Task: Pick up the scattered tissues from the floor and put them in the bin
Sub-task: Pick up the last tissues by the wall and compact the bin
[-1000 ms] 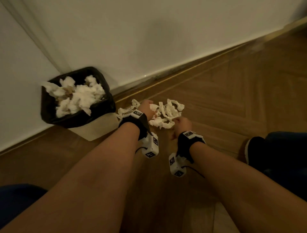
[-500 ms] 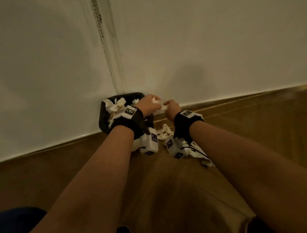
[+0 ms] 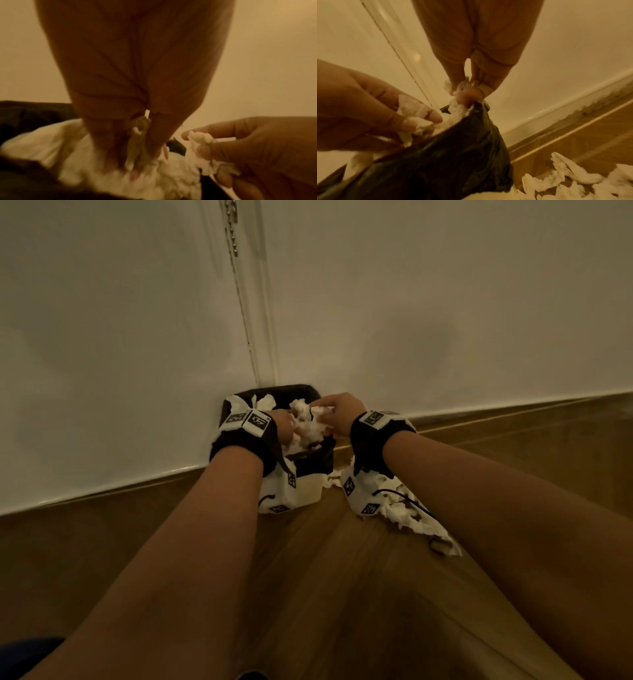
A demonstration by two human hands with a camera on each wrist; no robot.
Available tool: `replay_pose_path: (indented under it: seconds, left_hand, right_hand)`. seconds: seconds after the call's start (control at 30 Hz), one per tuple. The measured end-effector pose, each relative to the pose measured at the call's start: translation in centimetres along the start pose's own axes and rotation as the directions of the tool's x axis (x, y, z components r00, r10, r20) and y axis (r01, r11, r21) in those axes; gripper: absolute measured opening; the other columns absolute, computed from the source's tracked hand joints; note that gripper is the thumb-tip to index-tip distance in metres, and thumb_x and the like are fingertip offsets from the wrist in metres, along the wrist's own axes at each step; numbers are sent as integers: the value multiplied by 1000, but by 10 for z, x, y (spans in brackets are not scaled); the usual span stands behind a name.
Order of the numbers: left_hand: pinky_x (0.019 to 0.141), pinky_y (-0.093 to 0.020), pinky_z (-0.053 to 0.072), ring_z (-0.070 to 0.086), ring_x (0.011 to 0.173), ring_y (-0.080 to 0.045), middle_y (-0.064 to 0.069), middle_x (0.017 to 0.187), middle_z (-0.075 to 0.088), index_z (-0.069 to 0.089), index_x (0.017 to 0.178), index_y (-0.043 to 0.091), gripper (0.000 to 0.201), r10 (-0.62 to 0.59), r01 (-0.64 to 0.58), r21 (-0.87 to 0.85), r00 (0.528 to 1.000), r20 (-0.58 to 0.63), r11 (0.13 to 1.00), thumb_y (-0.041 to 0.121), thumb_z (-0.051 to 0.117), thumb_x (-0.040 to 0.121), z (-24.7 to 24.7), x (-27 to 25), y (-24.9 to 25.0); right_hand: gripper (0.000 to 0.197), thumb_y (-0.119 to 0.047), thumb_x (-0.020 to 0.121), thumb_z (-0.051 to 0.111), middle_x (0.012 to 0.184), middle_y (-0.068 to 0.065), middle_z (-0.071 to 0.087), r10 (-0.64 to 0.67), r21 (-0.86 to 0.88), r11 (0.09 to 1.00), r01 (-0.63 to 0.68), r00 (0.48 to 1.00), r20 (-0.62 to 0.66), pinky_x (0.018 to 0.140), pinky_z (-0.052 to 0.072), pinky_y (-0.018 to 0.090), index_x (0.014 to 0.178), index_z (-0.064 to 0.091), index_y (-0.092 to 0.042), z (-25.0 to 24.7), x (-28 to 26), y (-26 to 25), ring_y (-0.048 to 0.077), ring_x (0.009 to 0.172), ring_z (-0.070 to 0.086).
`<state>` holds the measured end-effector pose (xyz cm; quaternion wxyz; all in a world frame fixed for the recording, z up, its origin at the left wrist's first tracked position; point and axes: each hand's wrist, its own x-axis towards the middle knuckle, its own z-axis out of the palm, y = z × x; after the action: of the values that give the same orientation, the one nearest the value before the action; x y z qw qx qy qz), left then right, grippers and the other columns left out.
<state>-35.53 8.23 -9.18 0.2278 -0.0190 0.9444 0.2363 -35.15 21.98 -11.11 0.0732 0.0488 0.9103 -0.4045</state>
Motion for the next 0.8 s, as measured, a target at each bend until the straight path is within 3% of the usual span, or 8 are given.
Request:
replay_pose_path:
  seconds: [0.07, 0.17, 0.23, 0.37, 0.47, 0.53, 0.7, 0.8]
  left_hand:
    - [107, -35, 28, 35, 134, -30, -15, 147, 36, 34, 143, 7, 43, 9, -9, 2, 1000, -28, 1000, 15, 34, 101, 0, 15, -13]
    - [110, -36, 20, 29, 136, -31, -15, 145, 37, 37, 139, 1, 41, 68, -53, 227, 996, -59, 973, 16, 24, 103, 7, 22, -26]
    - [112, -35, 15, 23, 137, -33, -19, 146, 32, 35, 140, 3, 40, 46, -20, 264, 995, -92, 964, 14, 26, 102, 15, 20, -32]
    - [109, -40, 31, 38, 130, -34, -19, 142, 40, 47, 136, 11, 39, 112, -81, 286, 989, -94, 955, 17, 42, 98, 21, 27, -39]
    - [99, -38, 42, 50, 118, -32, -13, 133, 51, 60, 123, 11, 31, 113, -88, 278, 991, -77, 957, 20, 49, 95, 23, 33, -40]
    - [92, -36, 45, 55, 112, -31, -13, 127, 56, 63, 118, 10, 29, 111, -79, 315, 990, -85, 946, 22, 51, 94, 26, 35, -39]
    - [100, -39, 40, 51, 120, -30, -14, 131, 54, 56, 127, 10, 35, 59, -35, 422, 997, -44, 906, 22, 41, 98, 32, 44, -32]
    - [101, -42, 41, 50, 121, -31, -14, 133, 53, 54, 129, 12, 36, 87, -63, 469, 996, -30, 881, 20, 48, 94, 28, 44, -23]
  right_hand:
    - [31, -10, 91, 57, 111, 10, 66, -26, -70, 997, 26, 1000, 2, 59, 51, 19, 121, 64, -16, 6, 4, -1, 17, 70, 63]
    - [34, -11, 92, 53, 129, 15, 56, -42, -197, 979, 43, 999, 7, 91, 44, 27, 124, 60, -10, 20, 10, -6, 28, 115, 55]
    - [39, -9, 90, 52, 137, 18, 43, -15, -264, 964, 23, 999, 30, 98, 39, 32, 129, 53, -6, 34, 13, -12, 32, 124, 45]
    - [39, -13, 97, 43, 140, 19, 42, -7, -419, 907, 43, 996, 87, 101, 39, 35, 134, 43, -1, 54, 16, -23, 31, 125, 46]
    - [33, -15, 99, 41, 131, 17, 54, 8, -514, 857, 42, 995, 95, 97, 42, 33, 126, 53, 1, 58, 16, -22, 29, 120, 52]
    - [34, -15, 99, 40, 133, 18, 52, 40, -554, 832, 42, 990, 134, 98, 42, 35, 127, 52, 1, 59, 13, -22, 30, 121, 51]
    - [39, -18, 98, 41, 136, 18, 50, 52, -576, 811, 106, 966, 252, 98, 42, 38, 133, 46, -3, 52, 7, -28, 32, 121, 50]
    - [42, -23, 99, 38, 135, 16, 50, 21, -600, 782, 169, 955, 296, 100, 41, 38, 136, 42, -4, 45, -2, -26, 31, 123, 49]
